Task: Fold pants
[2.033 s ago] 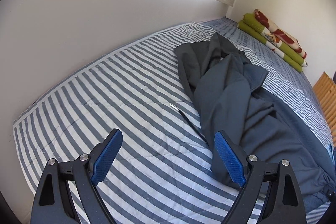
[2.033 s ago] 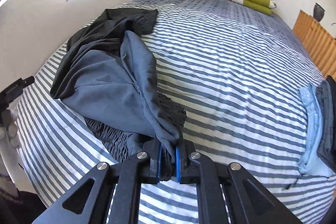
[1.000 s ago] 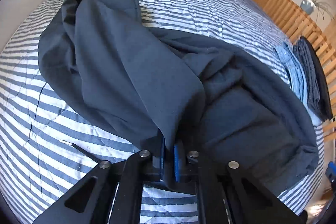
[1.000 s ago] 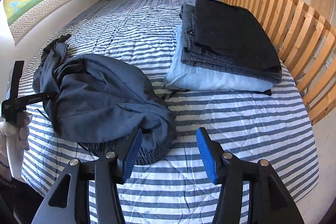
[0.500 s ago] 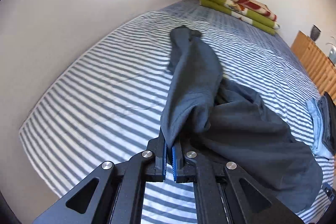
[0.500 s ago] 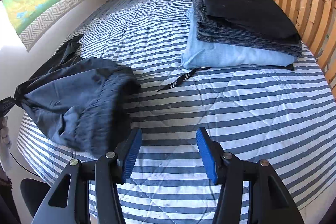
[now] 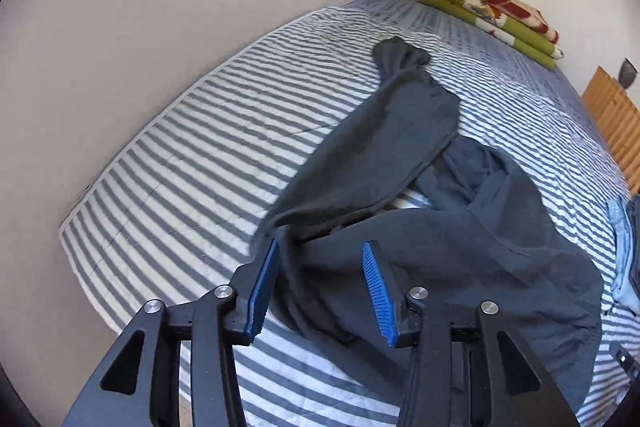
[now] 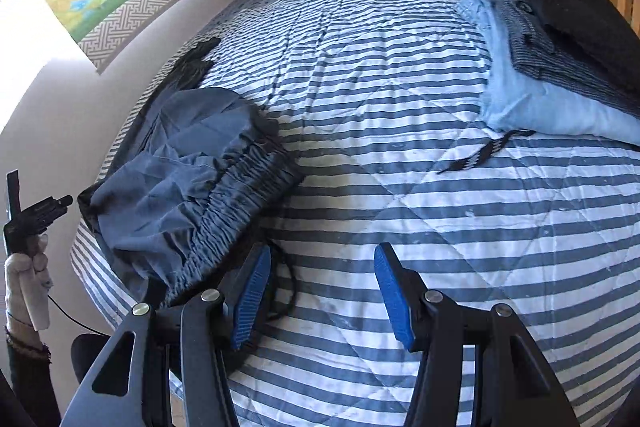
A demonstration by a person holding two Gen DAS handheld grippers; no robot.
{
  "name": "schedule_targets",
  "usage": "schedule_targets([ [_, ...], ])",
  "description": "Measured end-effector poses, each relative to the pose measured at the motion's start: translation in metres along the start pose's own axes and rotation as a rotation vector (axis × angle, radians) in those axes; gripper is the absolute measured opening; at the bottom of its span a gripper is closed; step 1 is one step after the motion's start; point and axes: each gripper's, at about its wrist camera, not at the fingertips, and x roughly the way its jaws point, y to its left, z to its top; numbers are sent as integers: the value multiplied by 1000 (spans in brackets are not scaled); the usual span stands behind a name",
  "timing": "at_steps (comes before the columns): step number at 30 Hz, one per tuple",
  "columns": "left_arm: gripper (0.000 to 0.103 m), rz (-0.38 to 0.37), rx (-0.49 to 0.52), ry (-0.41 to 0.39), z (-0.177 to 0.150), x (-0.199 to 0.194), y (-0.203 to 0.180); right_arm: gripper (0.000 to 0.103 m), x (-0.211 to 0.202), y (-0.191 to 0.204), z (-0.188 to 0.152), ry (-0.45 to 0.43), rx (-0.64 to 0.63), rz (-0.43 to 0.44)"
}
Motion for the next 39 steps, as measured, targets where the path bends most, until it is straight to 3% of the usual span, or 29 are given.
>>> schedule_targets([
  [2,68,-71,45,19,3,3,-27,51,13,9,8,17,1,31],
  [5,70,-159,121,71,5,15,-76,51,37,16,19,61,30,76],
  [8,78,-180,181,136,9,46,-124,51,60,13,30,100,101,126],
  [10,78,-197,163,186,14,71,-142,51,70,9,36,113,156,158],
  [13,78,-208,129,256,22,113,-156,51,77,5,48,106,194,176],
  [17,78,-162,88,254,31,139,-158,50,83,9,58,112,163,166],
  [19,78,-168,77,258,31,141,-154,36,83,13,59,103,137,156],
  [20,78,-168,86,251,30,139,-153,15,83,15,60,95,125,139],
  [21,78,-163,109,246,28,136,-153,7,81,15,62,89,121,121],
  [25,78,-136,178,219,22,125,-149,3,48,7,72,-11,154,150],
  [28,78,-160,169,207,24,115,-143,0,21,6,80,-76,116,104],
  [31,78,-198,157,198,31,106,-145,5,13,-4,83,-57,114,93],
  [32,79,-204,155,197,35,105,-148,17,17,-10,82,-23,126,116],
  [33,80,-207,155,197,41,106,-155,44,22,-13,80,19,140,135],
  [34,82,-212,158,197,45,107,-162,56,28,-17,77,52,155,143],
  [35,83,-219,164,200,51,109,-170,60,33,-19,72,60,165,146],
  [39,83,-236,167,240,71,132,-203,60,50,-18,60,69,154,148],
])
